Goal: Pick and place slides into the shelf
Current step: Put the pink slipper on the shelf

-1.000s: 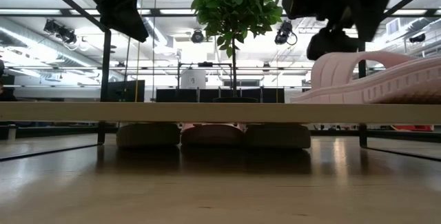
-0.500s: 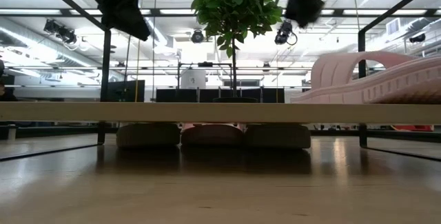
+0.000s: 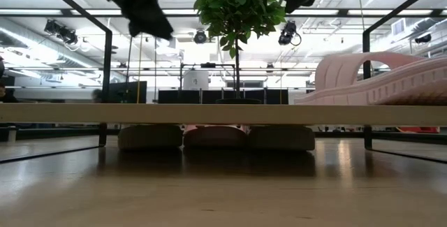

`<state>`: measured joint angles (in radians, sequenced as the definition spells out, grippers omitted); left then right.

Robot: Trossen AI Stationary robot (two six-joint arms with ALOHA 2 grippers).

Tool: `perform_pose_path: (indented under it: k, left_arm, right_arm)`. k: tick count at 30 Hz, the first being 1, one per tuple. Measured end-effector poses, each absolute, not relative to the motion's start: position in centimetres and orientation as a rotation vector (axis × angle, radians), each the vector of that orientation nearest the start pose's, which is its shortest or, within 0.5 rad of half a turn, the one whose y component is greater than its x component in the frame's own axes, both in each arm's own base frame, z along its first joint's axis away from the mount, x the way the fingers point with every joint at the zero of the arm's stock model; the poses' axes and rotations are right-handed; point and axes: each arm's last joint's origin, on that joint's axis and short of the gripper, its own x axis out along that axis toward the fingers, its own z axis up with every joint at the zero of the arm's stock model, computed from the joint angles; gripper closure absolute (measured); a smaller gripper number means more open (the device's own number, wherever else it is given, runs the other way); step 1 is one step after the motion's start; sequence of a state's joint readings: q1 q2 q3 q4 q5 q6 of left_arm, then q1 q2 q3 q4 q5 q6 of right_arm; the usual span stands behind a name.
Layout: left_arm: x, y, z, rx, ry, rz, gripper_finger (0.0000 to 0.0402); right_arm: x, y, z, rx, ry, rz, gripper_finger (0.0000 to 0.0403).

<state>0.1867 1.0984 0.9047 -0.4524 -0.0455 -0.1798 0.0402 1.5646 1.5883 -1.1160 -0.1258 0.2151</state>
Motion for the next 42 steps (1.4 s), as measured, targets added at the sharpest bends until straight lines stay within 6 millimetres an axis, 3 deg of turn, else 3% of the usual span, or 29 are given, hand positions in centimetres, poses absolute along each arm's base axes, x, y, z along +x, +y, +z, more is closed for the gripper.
perform_pose_path:
  k: [10,20,25,34,42]
  left_arm:
    - [26.1,4.8,26.4,-0.370,0.661,0.196,0.0261]
    - [27.9,6.2,26.2,-0.398,0.551,0.034,0.0238]
    - [28.0,6.8,25.6,-0.364,0.573,0.000,0.0234]
    - [29.1,7.6,23.8,-0.364,0.610,-0.039,0.0227]
    - [31.6,8.4,22.9,-0.291,0.649,-0.098,0.0217]
  right_arm:
    - [30.2,1.6,35.0,0.282,1.109,-0.009,0.0136]
    - [29.5,1.7,35.4,0.324,1.124,-0.046,0.0136]
    - [27.4,1.8,37.1,0.356,1.080,-0.070,0.0136]
    - [21.5,0.9,41.4,0.438,0.855,-0.281,0.0136]
    - [18.7,0.5,42.9,0.493,0.749,-0.376,0.0136]
